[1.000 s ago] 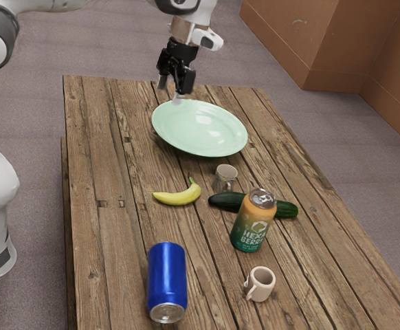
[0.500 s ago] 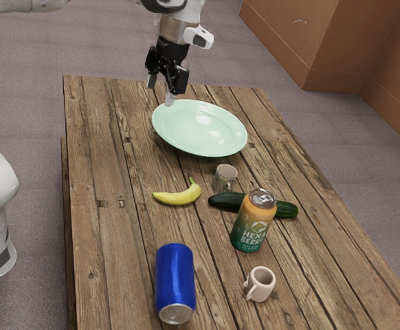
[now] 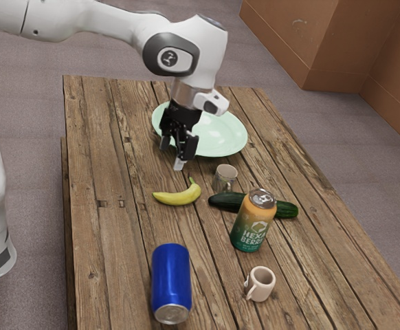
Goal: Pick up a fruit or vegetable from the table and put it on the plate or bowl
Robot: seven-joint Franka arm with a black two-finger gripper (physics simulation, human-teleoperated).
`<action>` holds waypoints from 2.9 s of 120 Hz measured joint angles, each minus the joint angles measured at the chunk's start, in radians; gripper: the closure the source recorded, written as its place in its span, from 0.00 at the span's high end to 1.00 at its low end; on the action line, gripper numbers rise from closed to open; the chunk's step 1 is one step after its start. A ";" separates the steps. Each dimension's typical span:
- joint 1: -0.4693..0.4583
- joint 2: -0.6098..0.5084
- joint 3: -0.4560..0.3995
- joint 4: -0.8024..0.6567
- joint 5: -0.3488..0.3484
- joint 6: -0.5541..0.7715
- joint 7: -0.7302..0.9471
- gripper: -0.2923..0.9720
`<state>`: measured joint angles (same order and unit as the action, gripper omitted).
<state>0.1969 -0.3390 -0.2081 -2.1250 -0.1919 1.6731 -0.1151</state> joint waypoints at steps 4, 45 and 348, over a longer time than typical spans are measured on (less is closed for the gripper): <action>-0.001 -0.001 -0.005 -0.012 0.000 0.013 -0.004 0.76; 0.008 -0.014 -0.077 -0.097 -0.012 0.115 -0.039 0.76; 0.019 0.192 -0.082 -0.163 -0.005 0.426 -0.092 0.50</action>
<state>0.2158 -0.1470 -0.2899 -2.2876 -0.1965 2.0995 -0.2076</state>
